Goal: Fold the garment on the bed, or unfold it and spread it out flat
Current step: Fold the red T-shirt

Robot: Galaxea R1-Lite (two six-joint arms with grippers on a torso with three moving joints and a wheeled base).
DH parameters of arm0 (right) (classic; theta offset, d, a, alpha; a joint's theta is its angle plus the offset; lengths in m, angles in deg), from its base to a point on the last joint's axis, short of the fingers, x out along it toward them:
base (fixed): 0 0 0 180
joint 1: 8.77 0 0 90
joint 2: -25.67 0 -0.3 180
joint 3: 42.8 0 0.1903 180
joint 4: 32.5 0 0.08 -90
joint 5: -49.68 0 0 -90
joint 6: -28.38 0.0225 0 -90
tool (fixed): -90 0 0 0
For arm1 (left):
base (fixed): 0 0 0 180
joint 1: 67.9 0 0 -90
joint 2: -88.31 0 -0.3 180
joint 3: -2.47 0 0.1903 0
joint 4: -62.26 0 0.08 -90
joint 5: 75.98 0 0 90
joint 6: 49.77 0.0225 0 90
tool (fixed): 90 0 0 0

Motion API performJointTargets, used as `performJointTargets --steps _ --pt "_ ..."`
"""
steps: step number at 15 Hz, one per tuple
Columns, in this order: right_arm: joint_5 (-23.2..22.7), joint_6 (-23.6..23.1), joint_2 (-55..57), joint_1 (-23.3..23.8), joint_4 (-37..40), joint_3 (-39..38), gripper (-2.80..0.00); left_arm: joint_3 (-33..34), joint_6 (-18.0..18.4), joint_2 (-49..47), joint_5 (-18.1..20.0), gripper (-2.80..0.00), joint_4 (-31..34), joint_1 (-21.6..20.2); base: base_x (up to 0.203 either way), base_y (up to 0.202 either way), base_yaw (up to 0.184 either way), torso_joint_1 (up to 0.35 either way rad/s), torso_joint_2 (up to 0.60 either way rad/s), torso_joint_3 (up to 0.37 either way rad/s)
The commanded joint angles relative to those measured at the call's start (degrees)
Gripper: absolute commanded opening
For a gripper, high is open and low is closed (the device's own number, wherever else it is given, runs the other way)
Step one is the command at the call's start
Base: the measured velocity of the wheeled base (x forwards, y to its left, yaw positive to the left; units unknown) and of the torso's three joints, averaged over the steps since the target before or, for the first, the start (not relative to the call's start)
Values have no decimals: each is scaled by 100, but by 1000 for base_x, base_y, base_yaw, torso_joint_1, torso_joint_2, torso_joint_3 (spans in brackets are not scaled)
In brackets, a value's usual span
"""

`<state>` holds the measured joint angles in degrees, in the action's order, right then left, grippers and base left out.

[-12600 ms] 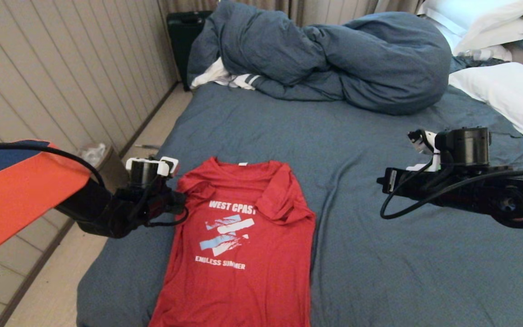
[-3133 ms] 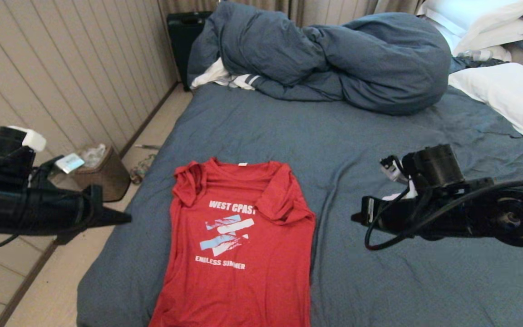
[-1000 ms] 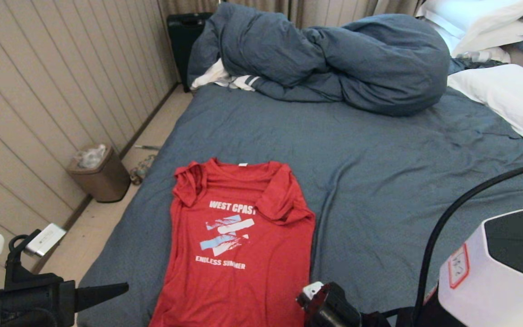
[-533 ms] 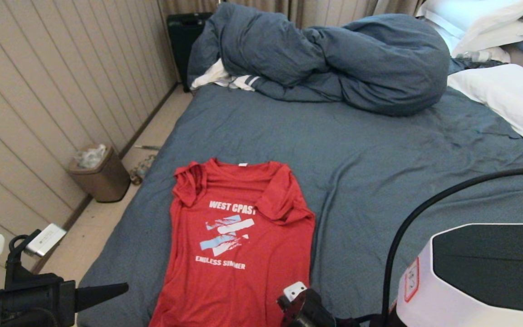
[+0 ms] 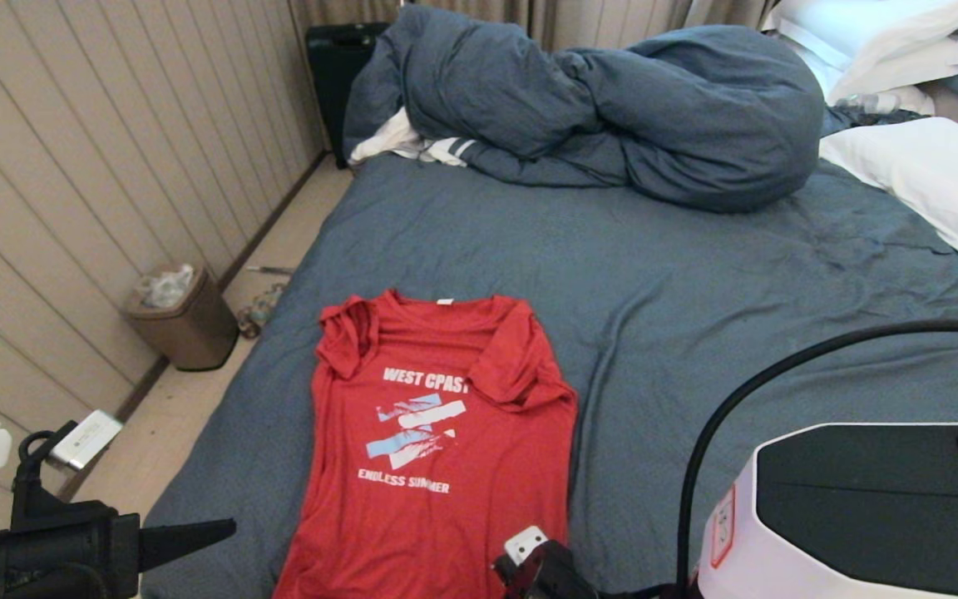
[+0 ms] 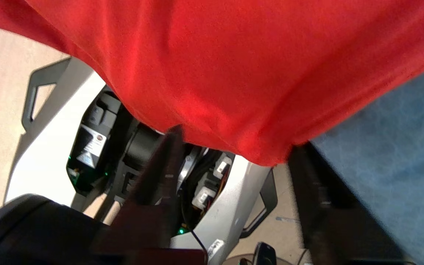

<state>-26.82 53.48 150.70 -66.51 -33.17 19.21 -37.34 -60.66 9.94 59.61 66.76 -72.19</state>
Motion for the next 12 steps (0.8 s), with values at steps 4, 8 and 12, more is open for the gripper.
performJointTargets --steps 4,8,12 --pt "17 23 -243 -49 -62 -83 -280 10 35 -13 2 -280 -11 -2 0 0 0 0 0 0" --pt "122 -149 -1097 -56 -89 144 -280 -18 60 -83 -15 -280 -11 -2 0 0 0 0 0 0" --pt "127 -397 -1599 62 -64 826 -280 -25 134 -30 -24 -280 6 -2 0 0 0 0 0 0"
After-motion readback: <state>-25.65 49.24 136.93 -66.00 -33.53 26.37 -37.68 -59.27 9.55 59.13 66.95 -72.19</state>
